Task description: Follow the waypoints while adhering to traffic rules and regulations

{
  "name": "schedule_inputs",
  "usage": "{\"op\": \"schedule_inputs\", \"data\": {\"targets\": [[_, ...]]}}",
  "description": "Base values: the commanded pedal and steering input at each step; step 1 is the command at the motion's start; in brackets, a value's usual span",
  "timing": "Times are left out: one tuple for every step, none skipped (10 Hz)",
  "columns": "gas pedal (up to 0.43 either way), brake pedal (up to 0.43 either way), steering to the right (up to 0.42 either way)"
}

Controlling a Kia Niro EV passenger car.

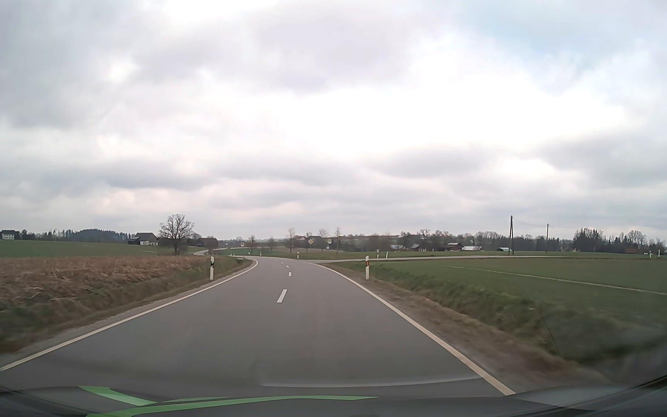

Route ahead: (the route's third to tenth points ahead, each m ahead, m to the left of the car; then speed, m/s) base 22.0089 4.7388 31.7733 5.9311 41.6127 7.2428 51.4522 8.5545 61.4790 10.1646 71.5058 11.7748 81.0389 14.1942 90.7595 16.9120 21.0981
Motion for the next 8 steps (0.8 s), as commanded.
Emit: {"op": "schedule_inputs", "data": {"targets": [[0.197, 0.000, -0.020], [0.197, 0.000, -0.020], [0.197, 0.000, -0.020], [0.197, 0.000, -0.020], [0.197, 0.000, -0.020], [0.197, 0.000, -0.020], [0.197, 0.000, -0.020], [0.197, 0.000, -0.020]]}}
